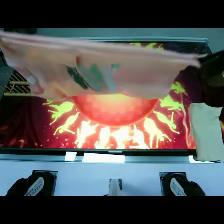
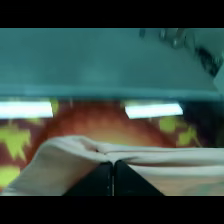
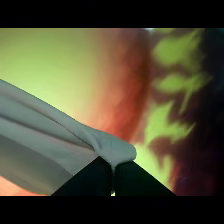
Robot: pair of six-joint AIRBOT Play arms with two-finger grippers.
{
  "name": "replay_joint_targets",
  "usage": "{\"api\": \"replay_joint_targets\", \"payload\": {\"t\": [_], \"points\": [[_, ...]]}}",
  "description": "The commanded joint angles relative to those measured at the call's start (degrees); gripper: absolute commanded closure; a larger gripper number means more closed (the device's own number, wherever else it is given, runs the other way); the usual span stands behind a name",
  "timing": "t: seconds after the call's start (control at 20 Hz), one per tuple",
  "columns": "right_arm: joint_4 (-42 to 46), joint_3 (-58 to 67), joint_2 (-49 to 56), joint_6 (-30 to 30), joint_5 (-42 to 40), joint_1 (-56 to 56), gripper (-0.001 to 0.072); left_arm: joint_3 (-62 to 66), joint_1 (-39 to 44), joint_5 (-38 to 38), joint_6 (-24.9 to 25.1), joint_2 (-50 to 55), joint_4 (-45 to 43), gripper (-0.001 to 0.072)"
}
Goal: Fold the shirts.
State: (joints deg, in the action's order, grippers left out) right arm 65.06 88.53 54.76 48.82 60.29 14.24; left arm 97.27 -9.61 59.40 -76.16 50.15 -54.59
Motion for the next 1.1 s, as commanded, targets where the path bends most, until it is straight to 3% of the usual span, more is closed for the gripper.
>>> {"api": "replay_joint_targets", "payload": {"t": [0.0,0.1,0.6,0.7,0.85,1.05], "points": [[8.0,11.5,-14.7,3.8,-14.1,0.0,0.0689,25.7,-0.5,-3.5,-1.0,-1.7,-1.1,0.0673],[14.0,11.9,-19.1,9.4,-10.0,0.0,0.0689,27.5,-0.5,-3.3,-4.6,-3.6,-1.1,0.0673],[16.7,11.9,-16.3,9.0,7.6,0.0,0.0689,22.8,-0.5,7.0,-5.9,-3.7,-3.4,0.0674],[16.7,11.9,-11.9,7.4,12.9,0.0,0.0689,22.3,-0.5,13.3,-8.4,-0.3,-5.0,0.0674],[16.5,11.8,0.7,6.3,22.4,0.0,0.0688,14.3,-0.5,22.6,-7.3,7.4,-5.0,0.0673],[16.5,8.1,21.3,4.6,34.0,-1.4,0.0689,-6.4,-0.4,22.4,-5.3,17.7,-5.0,0.0673]]}}
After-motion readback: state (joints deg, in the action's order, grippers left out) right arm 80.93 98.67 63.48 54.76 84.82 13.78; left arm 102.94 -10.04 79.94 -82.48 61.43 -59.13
